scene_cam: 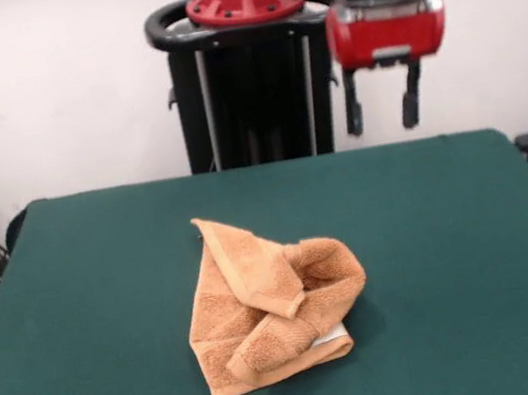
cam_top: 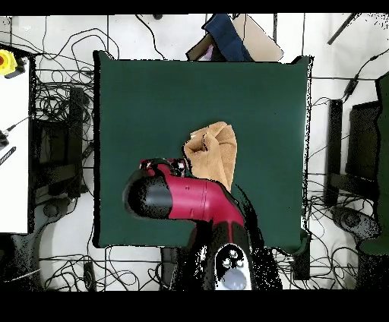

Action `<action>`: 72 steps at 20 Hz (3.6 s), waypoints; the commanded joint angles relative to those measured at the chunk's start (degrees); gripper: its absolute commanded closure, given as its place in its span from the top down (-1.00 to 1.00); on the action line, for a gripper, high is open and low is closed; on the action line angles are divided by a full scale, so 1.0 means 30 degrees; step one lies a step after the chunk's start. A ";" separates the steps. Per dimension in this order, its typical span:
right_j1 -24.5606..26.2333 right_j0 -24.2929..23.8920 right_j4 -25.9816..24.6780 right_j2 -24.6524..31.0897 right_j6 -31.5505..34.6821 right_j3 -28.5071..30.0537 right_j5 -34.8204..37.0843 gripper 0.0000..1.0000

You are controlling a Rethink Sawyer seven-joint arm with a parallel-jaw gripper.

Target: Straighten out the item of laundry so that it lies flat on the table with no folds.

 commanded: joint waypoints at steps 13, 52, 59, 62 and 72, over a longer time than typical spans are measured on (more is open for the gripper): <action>0.6075 -0.1780 -0.3984 0.1806 -0.0329 -0.4555 0.0041 1.00; 0.7677 -0.4268 -1.0553 0.1308 0.2289 -0.0352 -0.4550 1.00; 0.8307 -0.1586 -1.0849 -0.1808 0.3216 -0.1494 -0.7059 1.00; 0.8304 -0.1638 -1.0523 -0.1810 0.2865 -0.1617 -0.6970 1.00; 0.6429 -0.0902 -1.0189 -0.2621 0.2476 -0.1109 -0.6223 1.00</action>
